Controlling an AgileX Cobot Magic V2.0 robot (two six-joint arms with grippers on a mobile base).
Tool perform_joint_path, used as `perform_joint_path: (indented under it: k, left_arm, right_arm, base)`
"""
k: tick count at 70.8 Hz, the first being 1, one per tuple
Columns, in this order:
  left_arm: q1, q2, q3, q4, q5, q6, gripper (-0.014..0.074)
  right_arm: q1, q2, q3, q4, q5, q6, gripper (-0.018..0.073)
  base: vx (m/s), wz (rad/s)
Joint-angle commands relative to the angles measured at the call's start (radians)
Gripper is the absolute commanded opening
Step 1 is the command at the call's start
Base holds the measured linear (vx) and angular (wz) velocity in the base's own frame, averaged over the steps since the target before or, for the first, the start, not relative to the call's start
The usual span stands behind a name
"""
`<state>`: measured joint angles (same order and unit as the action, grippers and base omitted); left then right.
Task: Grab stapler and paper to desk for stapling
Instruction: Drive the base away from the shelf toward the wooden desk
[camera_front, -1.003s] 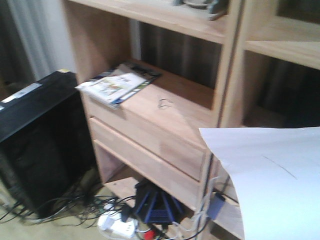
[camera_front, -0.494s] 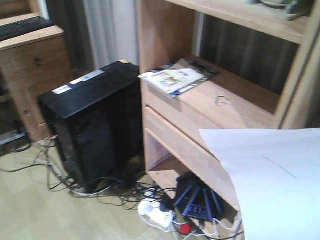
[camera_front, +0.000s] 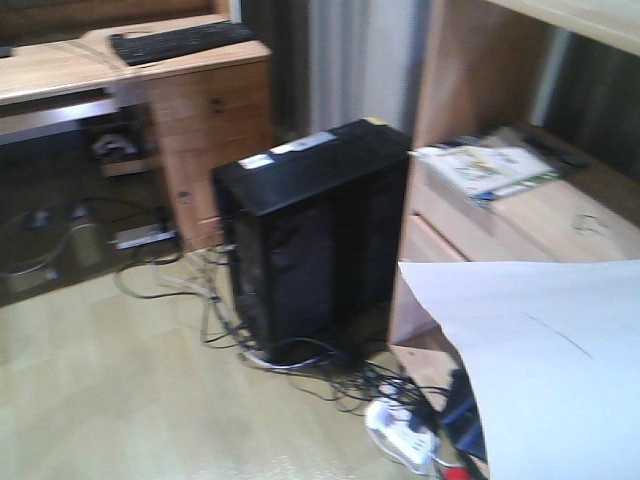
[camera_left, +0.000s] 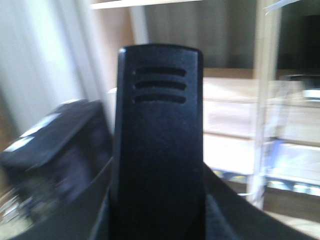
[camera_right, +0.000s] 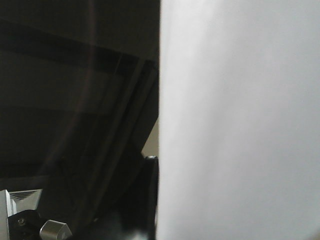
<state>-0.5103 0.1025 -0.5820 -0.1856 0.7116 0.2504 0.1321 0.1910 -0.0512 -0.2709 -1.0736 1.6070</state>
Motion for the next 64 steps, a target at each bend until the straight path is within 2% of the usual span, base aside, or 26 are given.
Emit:
perform_joint_path:
  k: [1, 35, 64]
  left_arm:
    - [-0.001, 0.014, -0.025, -0.017, -0.115, -0.002, -0.0006]
    - [-0.001, 0.014, -0.025, -0.017, -0.115, -0.002, -0.0006]
    - [-0.001, 0.014, -0.025, -0.017, -0.115, -0.002, -0.0006]
  right_arm:
    - [-0.005, 0.009, -0.024, 0.005, -0.043, -0.006, -0.0005]
    - [-0.005, 0.009, -0.024, 0.005, -0.043, -0.006, -0.0005]
    - [-0.005, 0.009, -0.024, 0.005, -0.043, -0.006, -0.0005]
  base:
    - [0.00, 0.54]
    - [0.03, 0.52]
    - [0.05, 0.27]
